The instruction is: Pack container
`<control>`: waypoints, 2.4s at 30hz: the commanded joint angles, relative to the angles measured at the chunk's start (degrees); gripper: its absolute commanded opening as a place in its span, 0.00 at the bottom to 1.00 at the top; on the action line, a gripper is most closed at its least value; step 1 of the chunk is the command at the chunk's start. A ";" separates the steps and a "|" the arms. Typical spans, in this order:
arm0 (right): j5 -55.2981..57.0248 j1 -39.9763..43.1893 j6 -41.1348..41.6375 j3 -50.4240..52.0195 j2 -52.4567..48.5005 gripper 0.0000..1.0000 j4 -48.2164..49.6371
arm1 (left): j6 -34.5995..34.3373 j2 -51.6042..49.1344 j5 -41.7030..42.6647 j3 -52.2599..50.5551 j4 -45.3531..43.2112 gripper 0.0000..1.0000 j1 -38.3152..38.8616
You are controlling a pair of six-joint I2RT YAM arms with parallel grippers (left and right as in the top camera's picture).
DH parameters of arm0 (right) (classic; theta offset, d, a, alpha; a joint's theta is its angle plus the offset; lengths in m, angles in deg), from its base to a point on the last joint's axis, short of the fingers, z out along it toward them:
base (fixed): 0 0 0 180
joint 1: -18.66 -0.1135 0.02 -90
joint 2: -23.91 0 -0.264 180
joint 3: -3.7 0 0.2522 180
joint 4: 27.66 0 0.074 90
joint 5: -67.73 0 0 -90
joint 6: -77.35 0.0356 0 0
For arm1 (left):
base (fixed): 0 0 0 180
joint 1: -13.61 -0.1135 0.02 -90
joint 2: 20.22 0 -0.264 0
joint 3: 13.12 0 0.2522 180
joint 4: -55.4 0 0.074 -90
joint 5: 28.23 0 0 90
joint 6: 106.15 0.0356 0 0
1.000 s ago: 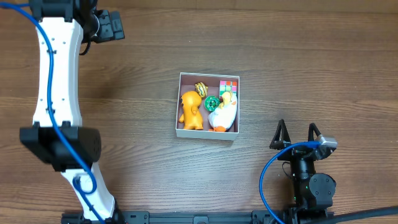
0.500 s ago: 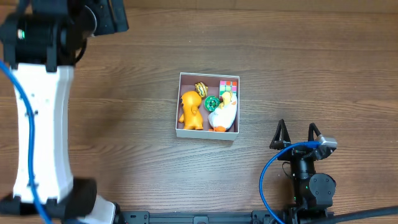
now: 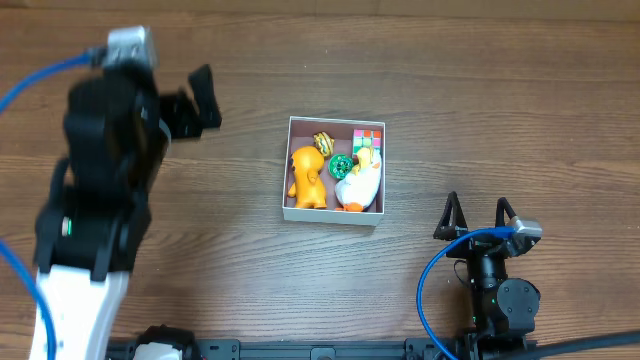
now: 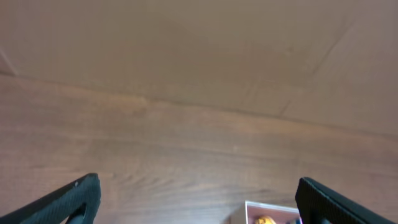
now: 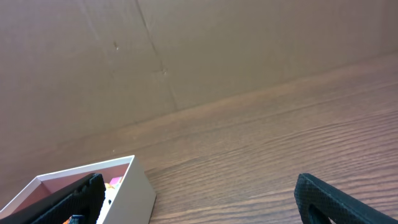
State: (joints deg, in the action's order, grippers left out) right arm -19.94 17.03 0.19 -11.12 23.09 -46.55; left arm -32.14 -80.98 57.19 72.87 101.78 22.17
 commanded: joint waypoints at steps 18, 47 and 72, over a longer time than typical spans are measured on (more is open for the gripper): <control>-0.35 -0.24 -0.48 0.61 0.66 1.00 0.59 | 10.29 48.50 4.79 -42.53 -20.50 1.00 0.04; -0.35 -0.24 -0.48 0.61 0.66 1.00 0.59 | 35.54 60.57 6.93 -62.99 -32.20 1.00 -3.78; -0.35 -0.24 -0.48 0.61 0.66 1.00 0.59 | 20.26 60.57 1.57 -71.97 -28.39 1.00 -9.77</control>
State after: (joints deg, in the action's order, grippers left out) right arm -19.96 17.01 0.17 -11.12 23.07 -46.55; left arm -9.65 -20.96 59.53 1.09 73.50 12.75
